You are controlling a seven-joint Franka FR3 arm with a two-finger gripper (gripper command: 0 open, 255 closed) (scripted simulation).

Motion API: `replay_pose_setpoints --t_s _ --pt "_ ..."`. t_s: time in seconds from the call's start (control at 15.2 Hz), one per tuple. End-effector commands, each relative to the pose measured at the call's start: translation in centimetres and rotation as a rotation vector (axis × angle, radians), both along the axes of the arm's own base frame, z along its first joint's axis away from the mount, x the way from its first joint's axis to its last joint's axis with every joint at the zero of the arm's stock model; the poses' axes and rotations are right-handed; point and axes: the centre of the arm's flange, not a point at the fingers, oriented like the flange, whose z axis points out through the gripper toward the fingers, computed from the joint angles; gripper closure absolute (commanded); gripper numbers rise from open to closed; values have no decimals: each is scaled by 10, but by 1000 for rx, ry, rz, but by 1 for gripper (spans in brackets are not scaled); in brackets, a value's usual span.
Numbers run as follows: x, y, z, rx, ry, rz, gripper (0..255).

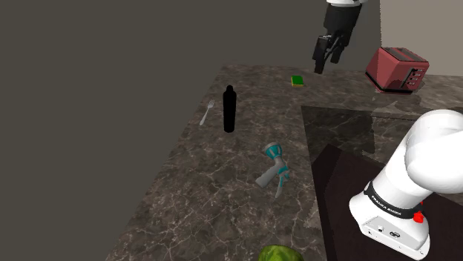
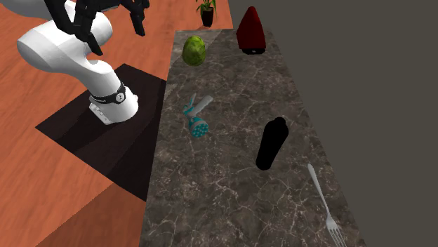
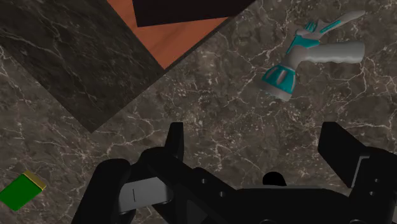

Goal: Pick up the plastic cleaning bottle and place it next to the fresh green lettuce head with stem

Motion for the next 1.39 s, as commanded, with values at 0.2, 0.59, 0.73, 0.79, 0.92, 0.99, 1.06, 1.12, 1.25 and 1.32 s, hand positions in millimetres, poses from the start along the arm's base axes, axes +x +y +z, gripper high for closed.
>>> replay_pose_setpoints --t_s 0.2,0.59,0.73,0.79,0.92,0.99,1.06,1.12,1.25,1.32 --pt "40 9 -12 -9 18 19 0" --pt "118 28 -39 -28 55 56 0" --pt "143 35 -48 -34 67 68 0" --pt "156 39 -53 -37 73 74 0" --pt "181 46 -63 -43 85 86 0" --pt "194 50 -69 -46 91 93 0" --pt "206 54 -74 -49 97 99 0" --pt "219 58 -79 -52 103 105 0" --pt "243 66 -90 -59 115 117 0" --pt "256 70 -96 -62 121 123 0"
